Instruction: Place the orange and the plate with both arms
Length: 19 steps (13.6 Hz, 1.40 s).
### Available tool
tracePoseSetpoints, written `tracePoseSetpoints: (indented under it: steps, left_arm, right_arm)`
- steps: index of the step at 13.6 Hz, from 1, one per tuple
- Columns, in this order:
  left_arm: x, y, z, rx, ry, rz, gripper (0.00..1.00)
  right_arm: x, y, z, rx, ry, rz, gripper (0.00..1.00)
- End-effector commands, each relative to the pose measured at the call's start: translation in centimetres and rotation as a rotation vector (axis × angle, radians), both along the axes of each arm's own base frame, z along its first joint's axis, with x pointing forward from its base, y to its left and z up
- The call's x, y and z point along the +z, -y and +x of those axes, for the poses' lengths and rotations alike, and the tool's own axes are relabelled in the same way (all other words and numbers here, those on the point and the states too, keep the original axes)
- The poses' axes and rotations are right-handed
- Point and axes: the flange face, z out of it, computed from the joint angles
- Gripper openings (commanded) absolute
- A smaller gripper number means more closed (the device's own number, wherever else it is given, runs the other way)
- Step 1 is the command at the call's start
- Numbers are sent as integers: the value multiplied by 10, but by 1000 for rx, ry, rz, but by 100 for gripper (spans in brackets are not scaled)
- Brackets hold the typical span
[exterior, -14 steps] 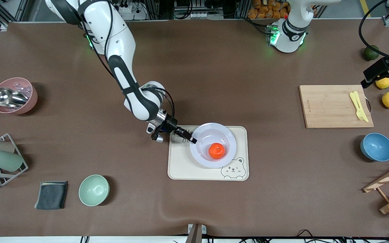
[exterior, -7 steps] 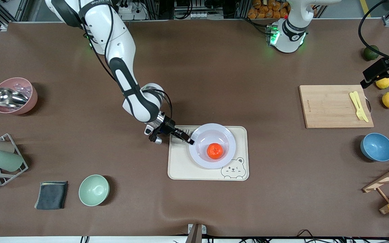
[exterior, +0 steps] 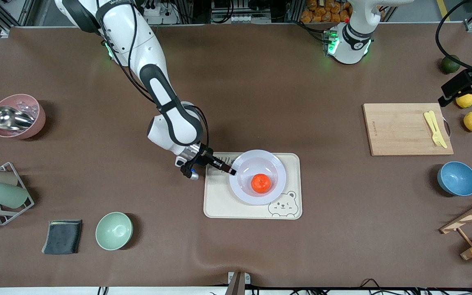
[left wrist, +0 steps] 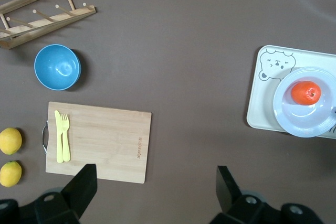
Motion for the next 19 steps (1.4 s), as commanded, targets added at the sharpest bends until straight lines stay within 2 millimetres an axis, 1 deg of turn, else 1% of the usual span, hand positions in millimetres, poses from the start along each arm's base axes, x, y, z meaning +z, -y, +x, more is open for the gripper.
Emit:
tracePoseSetpoints:
  steps: [1,2,4,5,7,9,10,11,13,15,16,18,19]
  left_arm:
    - [5,-2,-4,-3,5,-21,100]
    - [4,-2,-4,-2,2,-21,100]
    - [5,-3,-5,-10,4,-17,100]
    - [4,-4,-4,-9,2,-17,100]
    - [5,-4,-5,-10,4,-16,100]
    - [5,-4,-5,-13,4,-14,100]
    - [5,-4,-5,-13,4,-14,100]
    - [5,-3,-5,-14,4,-12,100]
    - [5,-3,-6,-17,3,-9,100]
    - [0,-2,-6,-18,-8,-9,100]
    - [-2,-1,-6,-20,-13,-9,100]
    - [-4,1,-9,-24,-19,-8,100]
    - [-3,3,-10,-29,-16,-8,100]
  right_arm:
    - [7,11,10,-13,-12,-2,39]
    - [7,14,11,-9,-9,-10,45]
    - [10,18,15,-14,-21,-11,44]
    - [14,16,15,-23,-45,-9,41]
    - [21,16,20,-10,-86,-41,41]
    - [34,16,28,3,-144,-50,42]
    - [44,22,34,16,-164,-49,42]
    - [51,34,42,32,-191,-35,45]
    - [62,52,52,71,-224,-1,52]
    - [71,70,58,97,-235,-24,61]
    - [83,80,63,115,-252,-47,67]
    - [107,121,76,185,-319,-126,75]
    - [121,140,81,218,-338,-156,75]
